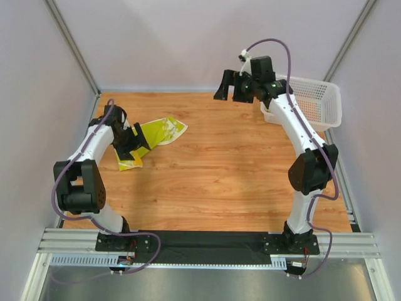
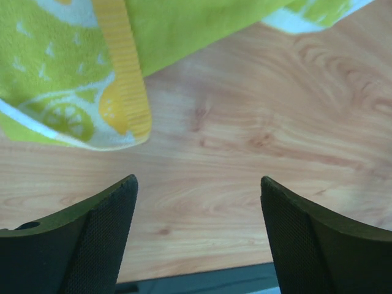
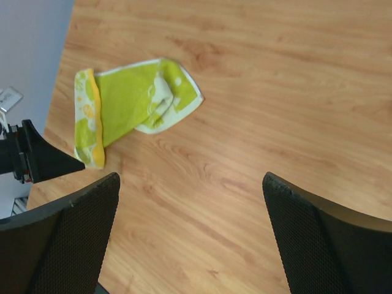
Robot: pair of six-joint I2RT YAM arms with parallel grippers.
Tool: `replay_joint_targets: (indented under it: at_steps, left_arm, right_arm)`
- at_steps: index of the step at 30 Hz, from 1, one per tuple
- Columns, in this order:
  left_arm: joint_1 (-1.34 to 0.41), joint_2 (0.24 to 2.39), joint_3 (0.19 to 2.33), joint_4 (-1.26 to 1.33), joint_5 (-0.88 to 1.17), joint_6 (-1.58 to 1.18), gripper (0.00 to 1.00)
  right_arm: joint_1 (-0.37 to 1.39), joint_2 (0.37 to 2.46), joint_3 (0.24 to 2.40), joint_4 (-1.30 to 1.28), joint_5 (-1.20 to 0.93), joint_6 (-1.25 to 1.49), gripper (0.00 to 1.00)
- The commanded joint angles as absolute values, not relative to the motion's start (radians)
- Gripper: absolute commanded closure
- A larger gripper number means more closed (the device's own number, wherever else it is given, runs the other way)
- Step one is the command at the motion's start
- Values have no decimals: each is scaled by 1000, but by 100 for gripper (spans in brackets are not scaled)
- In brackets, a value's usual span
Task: Roll the towels
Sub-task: Move the towel to the center of the board
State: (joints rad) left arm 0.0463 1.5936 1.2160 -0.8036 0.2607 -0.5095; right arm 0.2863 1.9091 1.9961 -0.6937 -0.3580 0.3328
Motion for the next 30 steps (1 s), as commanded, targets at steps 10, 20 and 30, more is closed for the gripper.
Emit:
replay_joint_targets:
  at_steps: [10,20,30]
  left_arm:
    - [2,1696,1272,-908,55,-396,20]
    - [-77,1893,1342,-913,2,-390,29]
    - [-77,1934,1338,-911,-66,-394,56]
  right_arm:
    - [399,1987,1976,-936,-334,284,0]
    - [399,1945,1890,-956,-308,247,0]
    - [399,1942,1859,-951,-333,247,0]
